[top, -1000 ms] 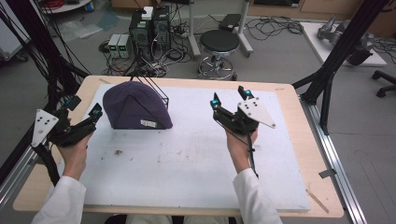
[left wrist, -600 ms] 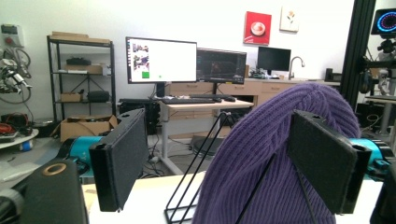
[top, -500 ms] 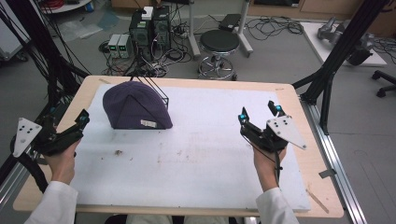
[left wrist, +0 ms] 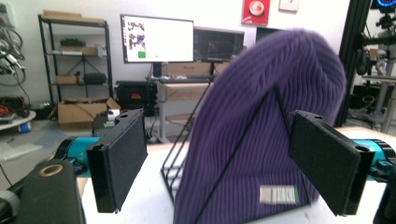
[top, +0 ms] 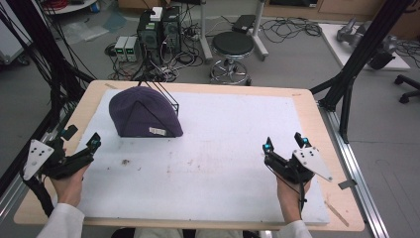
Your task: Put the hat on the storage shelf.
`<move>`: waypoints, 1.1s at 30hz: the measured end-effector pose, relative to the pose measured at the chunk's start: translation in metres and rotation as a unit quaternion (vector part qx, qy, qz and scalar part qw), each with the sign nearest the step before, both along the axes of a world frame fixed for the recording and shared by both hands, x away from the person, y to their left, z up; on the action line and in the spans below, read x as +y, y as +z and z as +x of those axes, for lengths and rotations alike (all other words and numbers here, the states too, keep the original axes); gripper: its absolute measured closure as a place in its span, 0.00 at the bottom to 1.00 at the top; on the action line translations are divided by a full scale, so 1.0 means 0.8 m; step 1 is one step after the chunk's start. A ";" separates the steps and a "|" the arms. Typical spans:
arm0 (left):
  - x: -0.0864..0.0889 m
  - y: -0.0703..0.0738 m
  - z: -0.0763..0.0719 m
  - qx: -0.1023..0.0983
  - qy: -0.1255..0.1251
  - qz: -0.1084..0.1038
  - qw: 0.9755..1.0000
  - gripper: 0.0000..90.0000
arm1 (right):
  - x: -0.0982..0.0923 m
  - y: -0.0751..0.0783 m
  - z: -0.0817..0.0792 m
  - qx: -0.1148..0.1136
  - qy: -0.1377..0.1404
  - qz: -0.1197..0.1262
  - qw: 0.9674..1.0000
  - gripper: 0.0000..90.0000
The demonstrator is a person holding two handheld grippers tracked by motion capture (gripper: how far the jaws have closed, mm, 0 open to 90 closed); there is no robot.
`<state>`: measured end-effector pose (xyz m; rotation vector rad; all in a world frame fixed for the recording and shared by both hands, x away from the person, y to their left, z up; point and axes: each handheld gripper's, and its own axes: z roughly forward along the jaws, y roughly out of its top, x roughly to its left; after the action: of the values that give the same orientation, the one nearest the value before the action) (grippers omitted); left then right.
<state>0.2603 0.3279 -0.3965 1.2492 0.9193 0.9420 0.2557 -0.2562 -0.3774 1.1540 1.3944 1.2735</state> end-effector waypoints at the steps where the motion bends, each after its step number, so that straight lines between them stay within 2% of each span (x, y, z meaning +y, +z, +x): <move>1: 0.001 -0.003 -0.001 0.004 -0.001 -0.001 1.000 0.23 | -0.003 -0.004 -0.002 0.003 -0.004 0.005 1.000 0.14; 3: 0.004 -0.014 -0.005 0.017 0.004 -0.002 1.000 0.22 | -0.008 -0.010 -0.005 0.013 -0.011 0.013 1.000 0.14; 7: 0.006 -0.026 -0.011 0.027 0.012 -0.004 1.000 0.22 | -0.015 -0.022 -0.011 0.025 -0.024 0.019 0.999 0.14; 11: 0.007 -0.040 -0.016 0.042 0.020 -0.002 0.999 0.22 | -0.017 -0.044 -0.021 0.030 -0.046 0.003 0.999 0.13; 12: 0.007 -0.043 -0.017 0.045 0.021 -0.001 0.999 0.22 | -0.017 -0.052 -0.023 0.037 -0.046 -0.002 0.998 0.14; 15: 0.006 -0.052 -0.019 0.061 0.027 -0.001 0.998 0.22 | -0.017 -0.066 -0.030 0.051 -0.050 -0.002 0.997 0.14; 18: 0.006 -0.057 -0.016 0.080 0.019 0.006 0.997 0.22 | -0.018 -0.070 -0.034 0.049 -0.063 -0.010 0.997 0.13; 20: 0.007 -0.061 -0.012 0.092 0.010 0.003 0.996 0.22 | -0.016 -0.075 -0.036 0.051 -0.076 -0.012 0.996 0.13; 21: 0.008 -0.062 -0.011 0.096 0.006 0.001 0.995 0.21 | -0.016 -0.078 -0.034 0.057 -0.073 -0.010 0.996 0.13; 24: 0.010 -0.062 -0.013 0.090 0.005 0.001 0.996 0.21 | -0.017 -0.081 -0.030 0.065 -0.068 -0.020 0.995 0.13; 27: 0.012 -0.057 -0.021 0.070 0.003 -0.001 0.998 0.21 | -0.018 -0.079 -0.033 0.053 -0.068 -0.013 0.996 0.14; 28: 0.012 -0.057 -0.022 0.067 0.003 -0.001 0.998 0.22 | -0.018 -0.078 -0.034 0.047 -0.069 -0.019 0.996 0.14; 33: 0.012 -0.056 -0.025 0.062 0.004 -0.002 0.998 0.22 | -0.019 -0.078 -0.033 0.045 -0.068 -0.023 0.996 0.14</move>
<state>0.2401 0.3377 -0.4410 1.3126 1.0242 0.8756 0.2289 -0.2716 -0.4396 1.2648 1.3792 1.1007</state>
